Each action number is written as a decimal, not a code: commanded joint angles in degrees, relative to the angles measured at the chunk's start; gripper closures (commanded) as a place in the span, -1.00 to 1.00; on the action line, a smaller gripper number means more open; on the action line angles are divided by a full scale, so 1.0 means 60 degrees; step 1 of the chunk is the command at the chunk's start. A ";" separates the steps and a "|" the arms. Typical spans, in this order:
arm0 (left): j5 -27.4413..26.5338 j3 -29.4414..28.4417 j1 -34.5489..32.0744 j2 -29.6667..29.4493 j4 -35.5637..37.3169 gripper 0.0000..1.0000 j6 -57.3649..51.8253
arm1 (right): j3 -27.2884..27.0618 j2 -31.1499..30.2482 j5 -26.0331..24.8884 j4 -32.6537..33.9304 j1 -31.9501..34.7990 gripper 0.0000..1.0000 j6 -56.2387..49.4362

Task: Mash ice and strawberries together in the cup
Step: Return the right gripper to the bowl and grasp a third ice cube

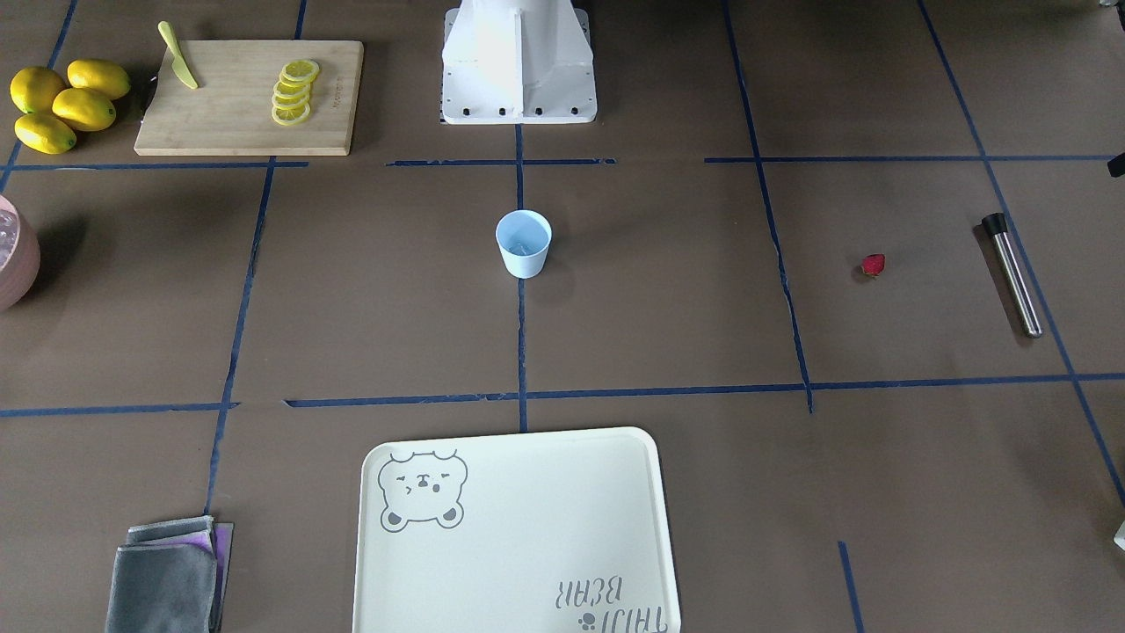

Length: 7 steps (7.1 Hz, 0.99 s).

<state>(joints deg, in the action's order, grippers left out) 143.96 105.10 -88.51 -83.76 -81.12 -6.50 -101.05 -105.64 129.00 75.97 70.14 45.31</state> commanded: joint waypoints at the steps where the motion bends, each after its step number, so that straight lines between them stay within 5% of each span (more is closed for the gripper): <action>1: 0.0000 -0.0012 0.0000 0.0001 0.0000 -1.00 0.0000 | 0.0375 0.0291 -0.0011 -0.0034 -0.0001 -0.61 0.0198; 4: 0.0000 -0.0012 0.0000 -0.0014 0.0000 -1.00 0.0000 | 0.0524 0.0337 -0.0026 -0.0049 -0.0001 -0.54 0.0198; 7: 0.0000 0.0003 0.0000 -0.0014 0.0000 -1.00 0.0000 | 0.0524 0.0293 -0.0070 -0.0049 0.0014 -0.14 0.0213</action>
<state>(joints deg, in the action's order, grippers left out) 143.96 105.04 -88.51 -83.84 -81.12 -6.50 -97.93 -103.78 128.68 75.68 70.15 46.52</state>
